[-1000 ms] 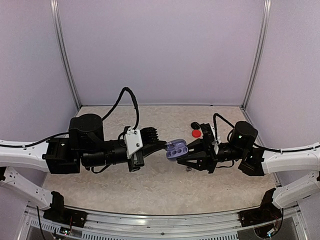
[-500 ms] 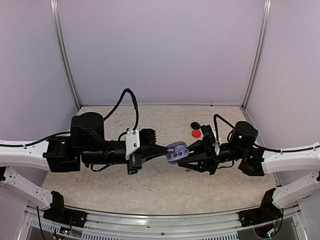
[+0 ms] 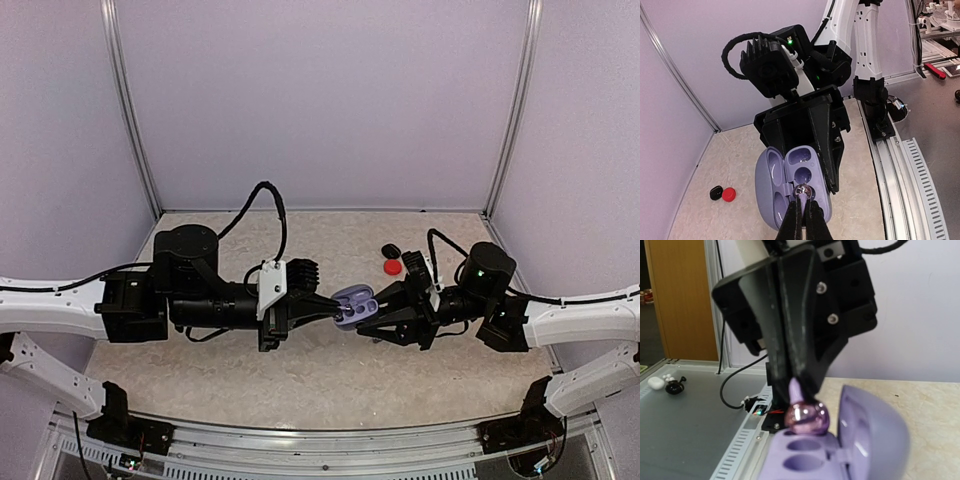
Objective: Insert the wireless bluetooth earbuds into the charging case
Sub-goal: Adjust the left earbud in the left side groove of the charging case.
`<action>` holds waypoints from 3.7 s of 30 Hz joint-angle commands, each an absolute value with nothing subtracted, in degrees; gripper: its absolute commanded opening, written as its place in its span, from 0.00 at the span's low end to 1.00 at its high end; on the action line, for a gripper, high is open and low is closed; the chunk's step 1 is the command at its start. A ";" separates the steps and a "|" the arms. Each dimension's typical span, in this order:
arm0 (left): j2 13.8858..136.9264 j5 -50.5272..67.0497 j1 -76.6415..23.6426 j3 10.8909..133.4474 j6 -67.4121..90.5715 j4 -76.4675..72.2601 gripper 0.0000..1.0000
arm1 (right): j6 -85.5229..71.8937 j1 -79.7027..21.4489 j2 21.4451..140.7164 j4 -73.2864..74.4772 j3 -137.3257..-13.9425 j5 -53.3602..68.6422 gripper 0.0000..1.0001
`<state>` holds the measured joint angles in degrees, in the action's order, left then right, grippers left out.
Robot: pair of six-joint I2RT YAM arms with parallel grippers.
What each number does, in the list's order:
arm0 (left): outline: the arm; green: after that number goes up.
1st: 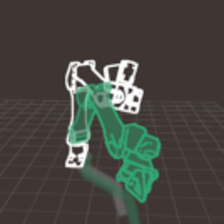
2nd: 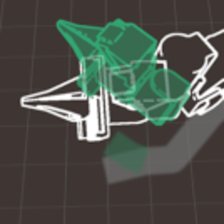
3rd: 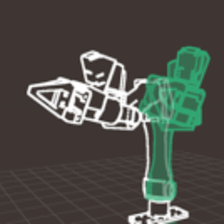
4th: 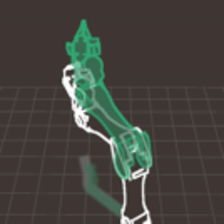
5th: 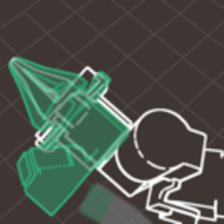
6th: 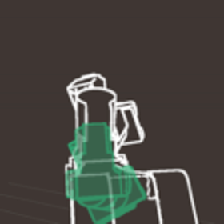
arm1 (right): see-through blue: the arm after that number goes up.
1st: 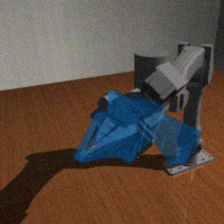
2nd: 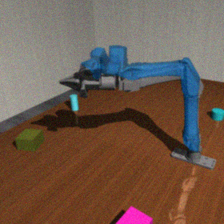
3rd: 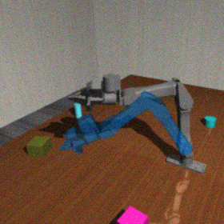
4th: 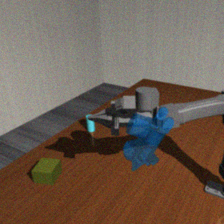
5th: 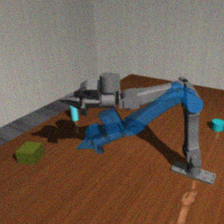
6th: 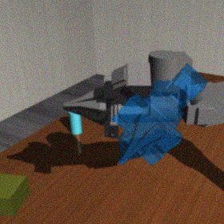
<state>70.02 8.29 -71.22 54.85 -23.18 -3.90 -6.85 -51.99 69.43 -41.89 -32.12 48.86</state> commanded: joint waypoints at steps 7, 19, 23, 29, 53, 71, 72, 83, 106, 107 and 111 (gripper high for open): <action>71.51 9.83 -69.73 57.80 -19.48 -1.15 0.00 | -5.75 -52.65 69.15 -42.86 -33.93 49.49 0.01; 73.40 9.50 -68.87 59.68 -17.47 3.08 0.00 | -4.71 -52.64 68.69 -42.28 -34.01 49.22 0.01; 73.14 9.69 -68.61 59.50 -17.20 3.34 0.00 | -4.70 -52.62 68.44 -42.40 -33.80 49.02 0.01; 72.39 9.07 -68.26 58.95 -16.52 3.27 0.00 | -4.78 -52.65 68.01 -43.00 -33.27 48.79 0.01; 71.67 10.86 -67.89 58.55 -18.36 7.00 0.00 | -5.67 -52.66 66.37 -45.70 -31.51 47.20 0.01; 76.91 13.51 -67.90 62.99 -20.13 14.68 0.00 | -4.66 -52.60 66.93 -43.68 -32.75 47.98 0.01; 77.17 13.70 -67.86 63.20 -20.01 15.05 0.00 | -4.49 -52.65 66.91 -43.46 -32.85 48.06 0.01; 78.63 14.98 -67.21 63.57 -19.01 14.81 0.00 | -4.02 -52.64 66.73 -43.39 -32.84 48.10 0.01; 73.24 14.03 -66.98 61.37 -17.93 7.47 0.26 | -4.64 -52.69 68.22 -44.23 -31.66 47.81 0.01; 73.11 13.92 -67.03 61.21 -17.93 7.20 0.28 | -4.61 -52.61 68.35 -44.25 -31.76 47.86 0.01; 72.47 13.31 -67.35 60.67 -18.15 5.68 0.34 | -4.61 -52.57 68.95 -43.98 -31.97 48.06 0.01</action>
<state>73.95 15.35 -67.57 61.56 -18.04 8.14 -4.38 -52.10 68.77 -41.74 -31.40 45.84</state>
